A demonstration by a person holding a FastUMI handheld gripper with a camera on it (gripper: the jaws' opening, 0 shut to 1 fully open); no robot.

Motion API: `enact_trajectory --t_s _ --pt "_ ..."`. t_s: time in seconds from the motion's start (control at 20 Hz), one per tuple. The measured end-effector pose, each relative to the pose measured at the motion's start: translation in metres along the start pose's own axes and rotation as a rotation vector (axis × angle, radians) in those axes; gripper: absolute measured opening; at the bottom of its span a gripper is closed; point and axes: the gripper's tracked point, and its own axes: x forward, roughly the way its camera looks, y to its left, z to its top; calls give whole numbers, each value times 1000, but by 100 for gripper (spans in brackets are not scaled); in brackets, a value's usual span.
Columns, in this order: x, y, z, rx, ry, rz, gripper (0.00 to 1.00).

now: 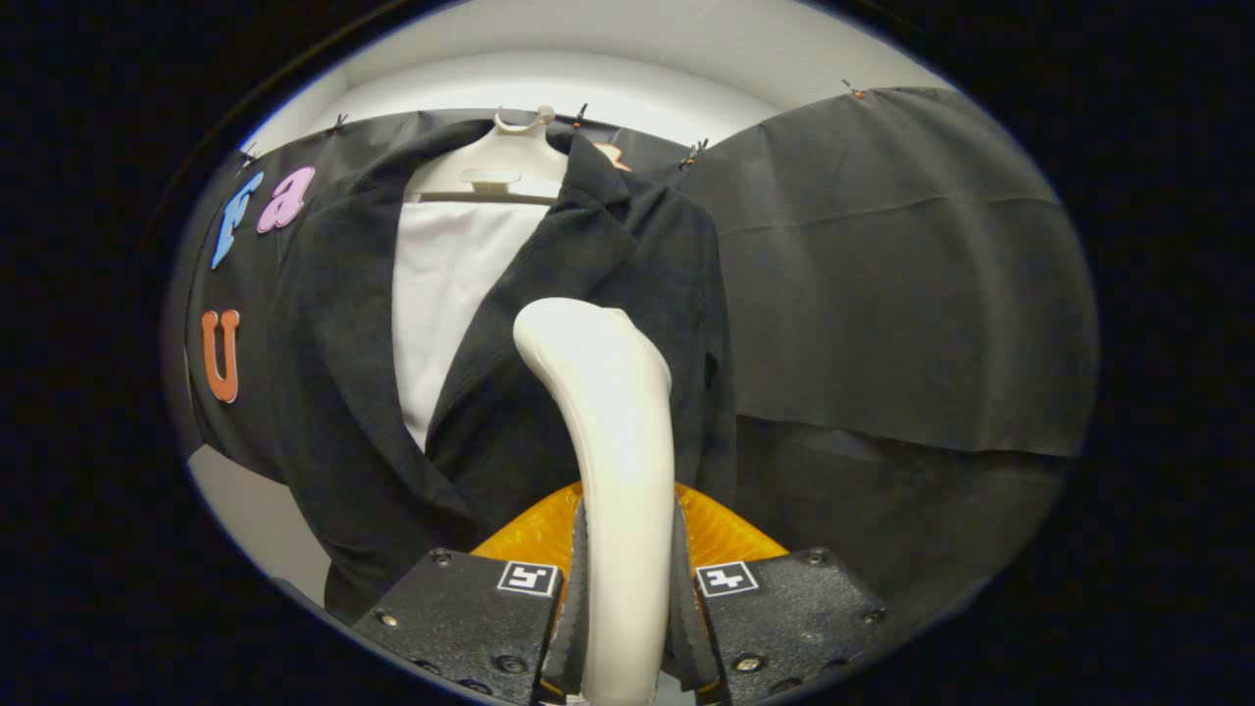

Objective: Iron the clothes twice with a garment steamer, once on the left side and once on the right side.

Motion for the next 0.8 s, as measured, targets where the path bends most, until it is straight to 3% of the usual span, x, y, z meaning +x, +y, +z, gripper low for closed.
enact_trajectory --t_s 0.8 --pt "-7 8 -94 46 155 4 38"
